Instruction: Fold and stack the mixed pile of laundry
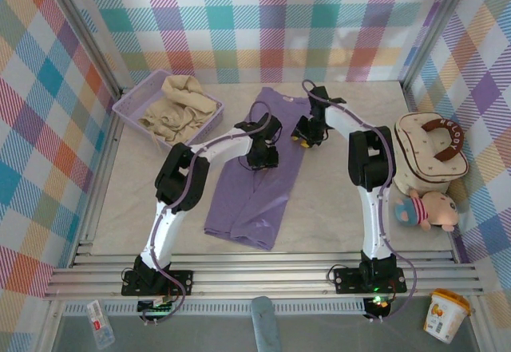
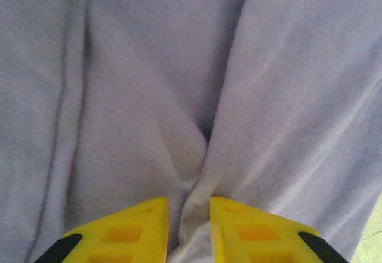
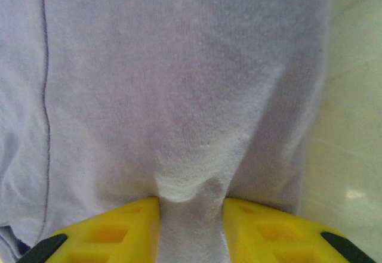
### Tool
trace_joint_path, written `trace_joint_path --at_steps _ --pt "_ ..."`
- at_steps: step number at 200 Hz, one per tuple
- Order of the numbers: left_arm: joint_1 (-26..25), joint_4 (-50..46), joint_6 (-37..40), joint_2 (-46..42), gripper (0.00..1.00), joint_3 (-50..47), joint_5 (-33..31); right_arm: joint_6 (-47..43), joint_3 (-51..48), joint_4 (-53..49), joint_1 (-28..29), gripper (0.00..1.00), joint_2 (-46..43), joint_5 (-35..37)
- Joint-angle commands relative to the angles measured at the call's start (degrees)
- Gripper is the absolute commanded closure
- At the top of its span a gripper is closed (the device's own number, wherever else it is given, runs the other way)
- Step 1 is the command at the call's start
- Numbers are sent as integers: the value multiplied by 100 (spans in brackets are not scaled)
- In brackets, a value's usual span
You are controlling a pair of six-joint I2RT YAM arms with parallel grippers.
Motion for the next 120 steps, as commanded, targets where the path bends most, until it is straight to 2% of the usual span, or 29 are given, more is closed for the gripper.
trace_joint_path --at_steps 1,17,43,52,65,79,87,100,120 --pt "-78 -59 -72 181 81 -25 97 -52 412 -221 -97 64 589 342" --pt "-61 -174 -39 380 87 172 11 -158 1131 -451 -213 64 1000 386" --pt "-57 -474 36 647 87 836 -20 -358 2381 -954 -409 63 1546 254" --pt "-45 -633 47 702 84 1159 -58 -460 2636 -1000 -449 62 1551 184" --pt "-10 -908 26 735 71 1645 -119 -754 2736 -1001 -460 59 1347 153" --pt "72 -1136 -1 676 52 2041 -133 -1029 2499 -1021 -458 55 907 135" --pt "113 -1206 -1 592 45 2140 -121 -1141 2187 -991 -464 53 583 79" --pt "198 -1267 3 374 39 2107 -130 -1259 1398 -808 -435 51 -43 -14" --pt "281 -1312 15 -65 38 1660 -211 -1267 14 -517 -377 50 -1021 -150"
